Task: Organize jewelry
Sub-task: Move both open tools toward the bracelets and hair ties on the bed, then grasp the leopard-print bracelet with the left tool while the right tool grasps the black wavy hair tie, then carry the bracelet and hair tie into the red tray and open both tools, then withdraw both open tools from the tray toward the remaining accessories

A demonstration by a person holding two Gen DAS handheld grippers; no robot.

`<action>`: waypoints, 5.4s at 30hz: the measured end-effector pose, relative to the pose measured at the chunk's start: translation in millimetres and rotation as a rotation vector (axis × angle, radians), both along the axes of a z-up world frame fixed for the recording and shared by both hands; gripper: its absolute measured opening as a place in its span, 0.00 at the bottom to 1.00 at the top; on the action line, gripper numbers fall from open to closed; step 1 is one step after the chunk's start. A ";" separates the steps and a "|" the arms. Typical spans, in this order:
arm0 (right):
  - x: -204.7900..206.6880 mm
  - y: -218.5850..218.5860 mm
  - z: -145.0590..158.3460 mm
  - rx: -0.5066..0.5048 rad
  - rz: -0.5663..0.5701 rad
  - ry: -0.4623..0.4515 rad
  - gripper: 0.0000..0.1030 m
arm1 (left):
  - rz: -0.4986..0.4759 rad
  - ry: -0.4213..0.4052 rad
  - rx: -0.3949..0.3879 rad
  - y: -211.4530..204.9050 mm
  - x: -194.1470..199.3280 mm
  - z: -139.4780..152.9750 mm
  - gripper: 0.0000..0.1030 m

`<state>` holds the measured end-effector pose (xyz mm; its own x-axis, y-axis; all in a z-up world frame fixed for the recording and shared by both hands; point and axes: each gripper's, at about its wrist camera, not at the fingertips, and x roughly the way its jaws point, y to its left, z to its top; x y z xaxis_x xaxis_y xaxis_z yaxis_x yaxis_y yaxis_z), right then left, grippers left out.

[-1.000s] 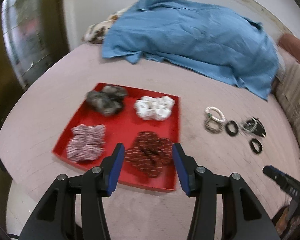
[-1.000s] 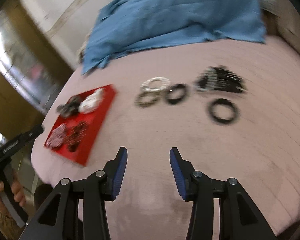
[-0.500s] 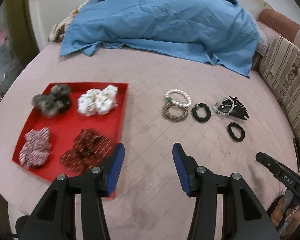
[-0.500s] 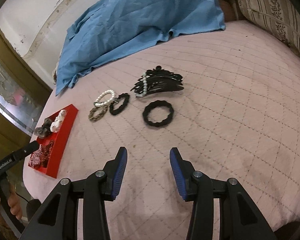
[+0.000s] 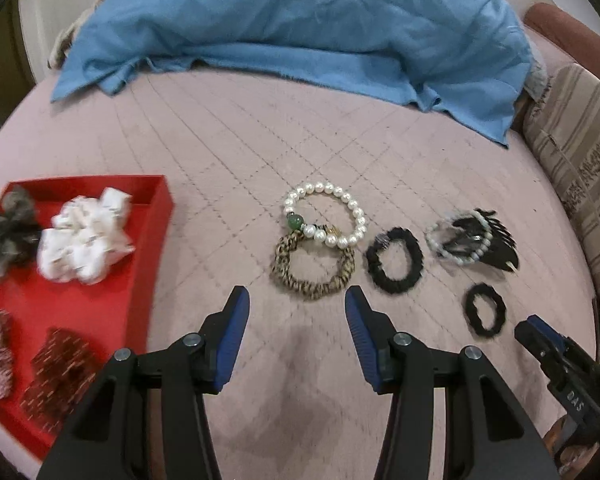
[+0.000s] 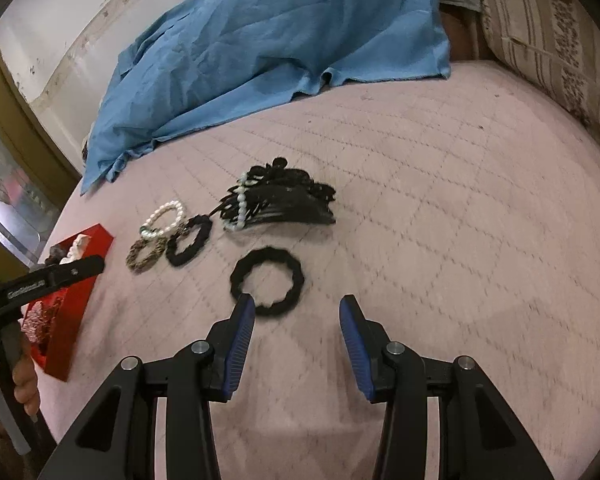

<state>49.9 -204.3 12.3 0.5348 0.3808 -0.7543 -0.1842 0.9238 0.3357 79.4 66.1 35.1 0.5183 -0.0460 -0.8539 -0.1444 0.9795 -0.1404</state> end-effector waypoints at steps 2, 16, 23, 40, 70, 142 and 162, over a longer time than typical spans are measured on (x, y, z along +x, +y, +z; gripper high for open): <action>8.0 3.3 -3.1 -0.008 0.010 -0.006 0.47 | 0.005 0.007 -0.006 3.2 10.7 -8.5 0.38; 30.5 23.1 -20.6 -0.071 0.065 -0.032 0.36 | -0.008 0.001 0.062 -1.8 40.5 -32.3 0.29; 32.2 24.6 -23.5 -0.069 0.075 -0.026 0.10 | -0.013 0.011 0.103 -13.1 34.8 -29.3 0.05; -5.3 24.4 5.7 -0.014 0.055 -0.079 0.08 | -0.026 -0.079 -0.009 -6.6 -50.7 34.5 0.05; -89.9 128.6 76.9 -0.041 0.315 -0.150 0.08 | 0.337 -0.161 -0.117 156.9 -180.6 60.3 0.06; -84.2 212.6 75.4 -0.075 0.481 -0.077 0.43 | 0.506 -0.211 -0.074 193.0 -221.8 74.0 0.55; -84.2 77.0 46.0 0.013 0.189 -0.029 0.48 | 0.260 -0.165 0.063 92.0 -190.6 88.9 0.56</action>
<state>-34.3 -127.3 58.3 0.4740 0.4862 -0.7341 -0.3634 0.8674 0.3398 -111.2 158.1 124.0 0.6374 0.1570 -0.7544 -0.3718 0.9202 -0.1226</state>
